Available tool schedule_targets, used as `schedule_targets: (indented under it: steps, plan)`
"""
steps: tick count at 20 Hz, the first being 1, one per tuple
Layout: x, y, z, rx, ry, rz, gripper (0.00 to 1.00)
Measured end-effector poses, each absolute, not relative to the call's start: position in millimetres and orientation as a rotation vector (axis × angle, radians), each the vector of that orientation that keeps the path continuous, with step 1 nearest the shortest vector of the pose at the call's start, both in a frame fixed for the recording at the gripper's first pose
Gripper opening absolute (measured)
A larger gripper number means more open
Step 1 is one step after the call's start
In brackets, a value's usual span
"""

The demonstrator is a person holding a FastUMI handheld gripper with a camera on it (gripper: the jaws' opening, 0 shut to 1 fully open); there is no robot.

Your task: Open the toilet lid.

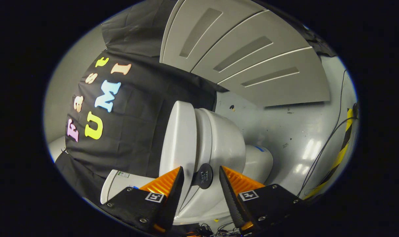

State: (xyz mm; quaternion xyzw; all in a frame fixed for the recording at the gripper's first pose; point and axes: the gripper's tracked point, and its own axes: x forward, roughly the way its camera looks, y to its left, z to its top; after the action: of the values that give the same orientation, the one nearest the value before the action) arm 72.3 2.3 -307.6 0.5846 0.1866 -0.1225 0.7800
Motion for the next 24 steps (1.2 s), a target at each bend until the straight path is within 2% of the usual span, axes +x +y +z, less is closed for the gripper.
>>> schedule_targets:
  steps: [1, 2, 4, 10, 13, 16, 24]
  plan:
    - [73, 4, -312, 1.27, 0.413, -0.266, 0.61]
    - [73, 4, -312, 1.292, 0.41, -0.264, 0.49]
    - [75, 0, -309, 1.343, 0.383, -0.258, 0.38]
    - [83, 5, -309, 1.388, 0.346, -0.213, 0.16]
    - [84, -1, -303, 1.44, 0.312, -0.207, 0.12]
    - [83, -1, -306, 1.471, 0.303, -0.203, 0.01]
    - [85, -2, -303, 1.405, 0.354, -0.171, 0.0]
